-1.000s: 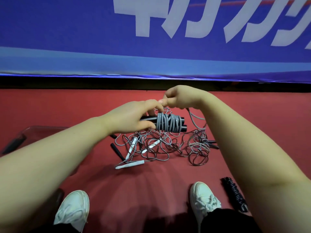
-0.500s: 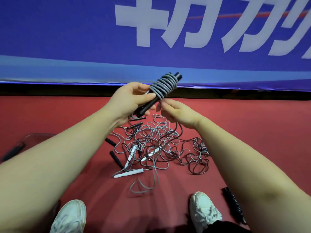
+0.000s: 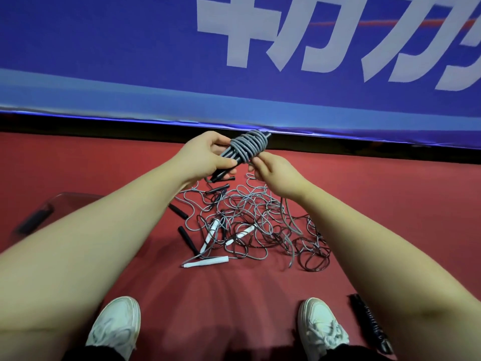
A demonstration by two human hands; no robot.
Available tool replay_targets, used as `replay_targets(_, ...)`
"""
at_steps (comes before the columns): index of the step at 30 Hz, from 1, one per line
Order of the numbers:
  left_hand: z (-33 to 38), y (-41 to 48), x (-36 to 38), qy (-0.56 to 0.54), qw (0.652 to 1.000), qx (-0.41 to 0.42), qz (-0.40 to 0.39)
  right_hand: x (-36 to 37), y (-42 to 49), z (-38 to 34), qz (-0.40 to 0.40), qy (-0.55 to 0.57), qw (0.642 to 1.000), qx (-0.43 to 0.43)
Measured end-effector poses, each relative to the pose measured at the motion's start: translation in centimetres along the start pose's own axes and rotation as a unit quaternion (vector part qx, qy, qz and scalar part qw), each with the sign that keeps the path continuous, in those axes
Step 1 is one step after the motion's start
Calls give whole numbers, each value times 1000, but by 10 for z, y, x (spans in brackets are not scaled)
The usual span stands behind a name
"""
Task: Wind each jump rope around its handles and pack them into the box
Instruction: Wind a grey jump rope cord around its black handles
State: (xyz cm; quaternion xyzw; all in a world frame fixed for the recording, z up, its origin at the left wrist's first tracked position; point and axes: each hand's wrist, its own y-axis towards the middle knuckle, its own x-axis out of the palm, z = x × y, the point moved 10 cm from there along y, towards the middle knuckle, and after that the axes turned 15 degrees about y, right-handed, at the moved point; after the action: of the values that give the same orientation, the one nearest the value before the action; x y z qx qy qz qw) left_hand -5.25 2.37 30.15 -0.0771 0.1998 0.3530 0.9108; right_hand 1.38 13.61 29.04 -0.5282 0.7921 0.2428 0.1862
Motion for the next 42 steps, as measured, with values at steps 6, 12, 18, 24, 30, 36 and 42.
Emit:
replay_targets(6, 11, 1, -12, -114, 993, 12, 30, 6, -1, -7, -32, 49, 998, -16)
replay_targets(12, 10, 5, -28, -160, 984, 7, 84, 22, 1, 0, -22, 77, 996, 36)
replay_targets(18, 3, 9, -32, -241, 967, -6, 85, 27, 2, -14, 49, -9, 998, 34)
replay_targets(24, -10, 9, -45, -22, 993, 13, 111, 24, -2, -44, 13, -120, 993, 10)
replay_targets(30, 20, 6, -27, 357, 918, 125, 121, 23, -9, -27, -35, 66, 985, 154)
replay_targets(36, 17, 3, -30, 420, 885, 148, 138, 20, -21, -18, -30, 269, 933, 235)
replay_targets(42, 12, 4, -32, 354, 920, 104, 134, 16, -15, -21, 28, 344, 916, 204)
